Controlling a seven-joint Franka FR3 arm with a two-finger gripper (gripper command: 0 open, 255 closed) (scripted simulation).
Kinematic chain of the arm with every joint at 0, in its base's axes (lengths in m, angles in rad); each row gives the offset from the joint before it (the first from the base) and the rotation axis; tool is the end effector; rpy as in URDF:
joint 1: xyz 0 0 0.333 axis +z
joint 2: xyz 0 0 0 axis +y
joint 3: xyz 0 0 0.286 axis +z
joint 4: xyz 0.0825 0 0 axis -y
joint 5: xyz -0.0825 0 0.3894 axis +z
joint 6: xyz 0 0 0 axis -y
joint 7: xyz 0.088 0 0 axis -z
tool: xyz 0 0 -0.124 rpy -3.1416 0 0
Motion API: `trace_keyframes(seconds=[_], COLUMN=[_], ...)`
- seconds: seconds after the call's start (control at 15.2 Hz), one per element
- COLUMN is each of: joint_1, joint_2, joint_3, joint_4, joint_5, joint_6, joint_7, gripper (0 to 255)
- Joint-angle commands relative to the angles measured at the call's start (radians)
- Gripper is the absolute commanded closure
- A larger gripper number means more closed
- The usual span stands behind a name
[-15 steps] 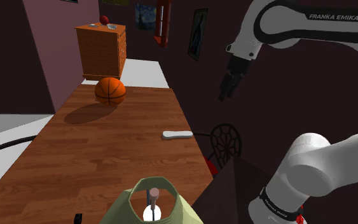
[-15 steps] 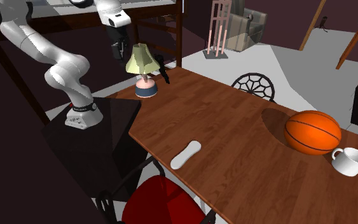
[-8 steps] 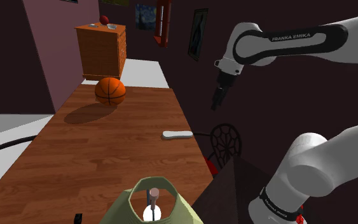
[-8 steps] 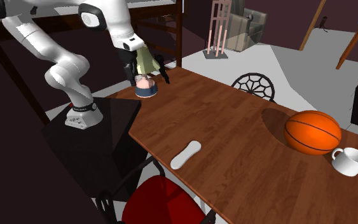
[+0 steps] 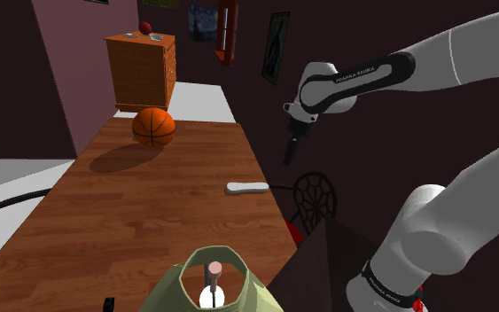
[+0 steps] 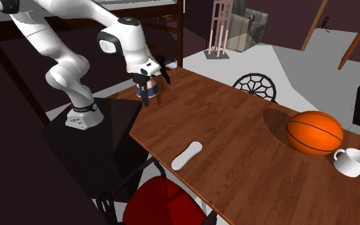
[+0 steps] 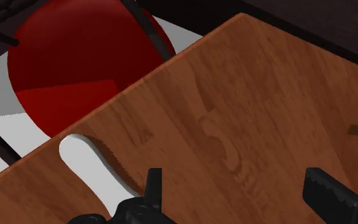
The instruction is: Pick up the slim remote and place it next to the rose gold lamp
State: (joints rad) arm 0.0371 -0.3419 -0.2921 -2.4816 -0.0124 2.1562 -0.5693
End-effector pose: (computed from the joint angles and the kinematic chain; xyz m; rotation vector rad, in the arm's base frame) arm 0.4314 -0.1086 0.3611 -3.0196 -0.5137 -0.0568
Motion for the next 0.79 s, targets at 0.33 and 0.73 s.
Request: trace_keyframes(seconds=[0.33, 0.73], joint_1=[0.031, 0.012], joint_2=[0.299, 0.557], joint_3=[-0.057, -0.046], joint_4=[0.107, 0.248], joint_5=[0.077, 0.183], joint_6=[0.175, 0.27], joint_7=[-0.218, -0.41], gripper=[0, 0])
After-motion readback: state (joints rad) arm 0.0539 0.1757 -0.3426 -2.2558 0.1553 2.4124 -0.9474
